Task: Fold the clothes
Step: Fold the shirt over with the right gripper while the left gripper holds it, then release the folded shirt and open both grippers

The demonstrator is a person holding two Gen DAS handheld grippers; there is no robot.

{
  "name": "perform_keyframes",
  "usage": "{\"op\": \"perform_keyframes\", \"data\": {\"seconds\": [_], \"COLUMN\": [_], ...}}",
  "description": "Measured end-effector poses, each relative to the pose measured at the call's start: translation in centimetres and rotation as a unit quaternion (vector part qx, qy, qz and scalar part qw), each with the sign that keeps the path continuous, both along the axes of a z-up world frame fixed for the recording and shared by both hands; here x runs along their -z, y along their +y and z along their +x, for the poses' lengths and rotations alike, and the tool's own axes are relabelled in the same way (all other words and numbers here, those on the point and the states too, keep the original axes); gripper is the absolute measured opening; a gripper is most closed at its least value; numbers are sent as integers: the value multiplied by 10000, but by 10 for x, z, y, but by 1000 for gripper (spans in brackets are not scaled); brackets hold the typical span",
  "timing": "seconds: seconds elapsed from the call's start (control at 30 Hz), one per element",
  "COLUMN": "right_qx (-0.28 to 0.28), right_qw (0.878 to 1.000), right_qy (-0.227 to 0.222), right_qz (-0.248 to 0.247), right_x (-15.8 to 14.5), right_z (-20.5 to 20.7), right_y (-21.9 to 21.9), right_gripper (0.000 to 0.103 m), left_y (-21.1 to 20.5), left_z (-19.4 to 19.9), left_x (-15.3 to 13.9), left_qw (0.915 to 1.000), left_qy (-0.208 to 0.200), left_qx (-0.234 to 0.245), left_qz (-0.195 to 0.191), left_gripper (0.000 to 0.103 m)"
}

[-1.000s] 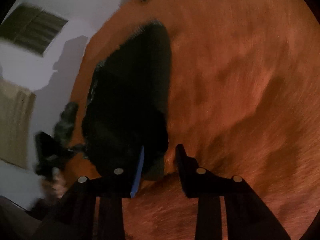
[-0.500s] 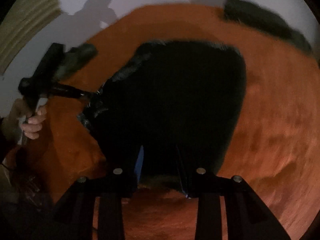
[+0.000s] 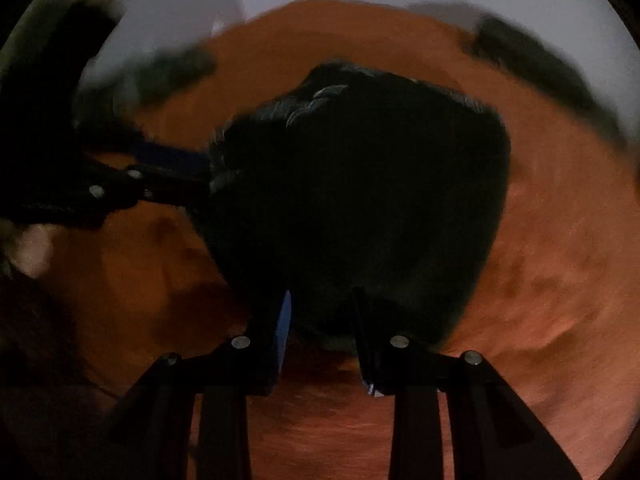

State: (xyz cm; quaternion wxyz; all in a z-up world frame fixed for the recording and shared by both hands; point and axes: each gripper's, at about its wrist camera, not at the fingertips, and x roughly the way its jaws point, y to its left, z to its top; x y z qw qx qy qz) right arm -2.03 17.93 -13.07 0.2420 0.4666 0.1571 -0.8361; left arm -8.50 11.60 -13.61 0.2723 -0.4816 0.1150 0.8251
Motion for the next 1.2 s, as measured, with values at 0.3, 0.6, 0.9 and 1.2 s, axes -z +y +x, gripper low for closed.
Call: {"op": "perform_keyframes", "data": {"seconds": [0.3,0.6,0.9,1.2], "right_qx": [-15,862,634,692], "right_qw": [9955,9948,9953,9856], "right_qy": [493,328,-232,-186], "right_qz": [813,-433,-687,-1532], "right_x": [23,5,20,3], "right_z": [7,-7,-10,-11], "right_y": [-16,18,21,48], "right_gripper": [36,5,25,28], "left_y": [-2,17,-86,-161], "left_z": [11,14,-12,-17], "left_x": [4,4,12,-19], "left_qw": [9989,9920,9572,9325], "left_qy": [300,1035,879,369], "left_qx": [-349,-703,-2651,-3585], "left_qz": [8,-179,-761,245], "left_gripper": [59,72,72,72]}}
